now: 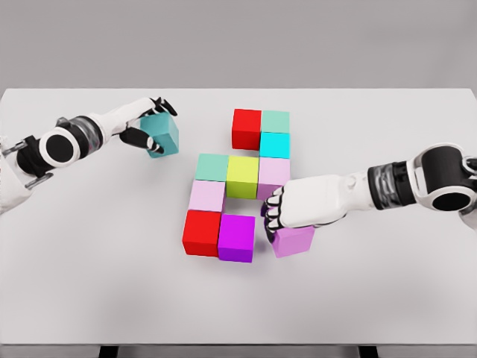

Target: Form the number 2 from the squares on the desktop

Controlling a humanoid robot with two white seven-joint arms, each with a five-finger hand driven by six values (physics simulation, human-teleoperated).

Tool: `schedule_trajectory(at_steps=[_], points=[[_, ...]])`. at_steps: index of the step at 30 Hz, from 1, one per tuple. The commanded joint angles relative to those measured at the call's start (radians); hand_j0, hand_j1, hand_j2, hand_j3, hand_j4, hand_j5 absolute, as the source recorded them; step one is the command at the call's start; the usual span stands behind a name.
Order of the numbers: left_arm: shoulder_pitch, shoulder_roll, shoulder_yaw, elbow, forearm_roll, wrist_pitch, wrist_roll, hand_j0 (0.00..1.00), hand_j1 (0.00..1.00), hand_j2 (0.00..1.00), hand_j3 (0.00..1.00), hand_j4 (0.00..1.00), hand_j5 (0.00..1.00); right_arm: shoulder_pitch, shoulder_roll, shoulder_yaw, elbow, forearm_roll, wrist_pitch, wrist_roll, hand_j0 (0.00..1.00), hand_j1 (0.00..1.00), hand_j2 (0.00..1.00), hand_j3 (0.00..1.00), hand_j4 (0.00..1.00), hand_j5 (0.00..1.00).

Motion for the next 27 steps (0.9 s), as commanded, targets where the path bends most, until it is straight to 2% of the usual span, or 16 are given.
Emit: schedule_trajectory(at_steps=[1, 2, 3, 5, 8, 13, 16, 18, 21, 23, 27], points=[[-0.002, -0.049, 0.003, 0.045, -0.005, -0.001, 0.002, 0.44, 0.44, 0.44, 0.44, 0.44, 0.44, -0.002, 0.001, 0.002, 0.0, -0.006, 0.003, 0.0, 0.72, 0.72, 0.72, 0.72, 0.72, 0.72], [-0.009, -0.077, 0.005, 0.083, -0.005, -0.001, 0.015, 0.44, 0.44, 0.44, 0.44, 0.44, 0.44, -0.002, 0.0, 0.002, 0.0, -0.006, 0.003, 0.0, 0.81, 0.81, 0.81, 0.81, 0.81, 0.81], [-0.018, -0.107, 0.005, 0.118, -0.005, -0.001, 0.023, 0.44, 0.44, 0.44, 0.44, 0.44, 0.44, -0.002, -0.002, 0.002, 0.0, -0.006, 0.003, 0.0, 0.94, 0.94, 0.94, 0.94, 0.94, 0.94], [-0.031, -0.133, 0.005, 0.15, -0.008, -0.003, 0.025, 0.44, 0.44, 0.44, 0.44, 0.44, 0.44, -0.003, -0.003, 0.0, 0.0, -0.006, 0.003, 0.0, 1.0, 1.0, 1.0, 1.0, 1.0, 1.0], [-0.035, -0.173, 0.003, 0.169, -0.012, -0.001, 0.026, 0.44, 0.44, 0.44, 0.44, 0.44, 0.44, -0.005, -0.008, -0.003, 0.0, -0.007, 0.003, 0.0, 1.0, 1.0, 1.0, 1.0, 1.0, 1.0], [-0.043, -0.195, 0.003, 0.172, -0.074, -0.004, 0.028, 0.44, 0.44, 0.44, 0.44, 0.44, 0.44, -0.012, -0.011, -0.018, 0.0, -0.056, 0.003, 0.0, 1.0, 1.0, 1.0, 1.0, 1.0, 1.0], [-0.046, -0.239, 0.005, 0.219, -0.134, -0.006, 0.028, 0.45, 0.45, 0.45, 0.45, 0.45, 0.45, -0.008, -0.068, -0.098, 0.001, -0.116, 0.003, 0.0, 1.0, 1.0, 1.0, 1.0, 1.0, 1.0], [-0.044, -0.265, 0.003, 0.243, -0.154, -0.007, 0.028, 0.45, 0.45, 0.45, 0.45, 0.45, 0.45, 0.001, -0.106, -0.133, 0.001, -0.119, 0.003, 0.0, 1.0, 1.0, 1.0, 1.0, 1.0, 1.0], [-0.046, -0.265, 0.003, 0.244, -0.155, -0.039, 0.023, 0.45, 0.45, 0.45, 0.45, 0.45, 0.45, 0.006, -0.154, -0.133, 0.001, -0.119, 0.003, 0.0, 1.0, 1.0, 1.0, 1.0, 1.0, 1.0], [-0.046, -0.267, 0.003, 0.244, -0.155, -0.039, 0.021, 0.45, 0.45, 0.45, 0.45, 0.45, 0.45, 0.034, -0.172, -0.132, 0.001, -0.118, 0.003, 0.0, 1.0, 1.0, 1.0, 1.0, 1.0, 1.0], [-0.041, -0.31, 0.002, 0.264, -0.204, -0.041, 0.02, 0.46, 0.46, 0.46, 0.46, 0.46, 0.46, 0.064, -0.218, -0.13, 0.0, -0.118, 0.003, 0.0, 1.0, 1.0, 1.0, 1.0, 1.0, 1.0]])
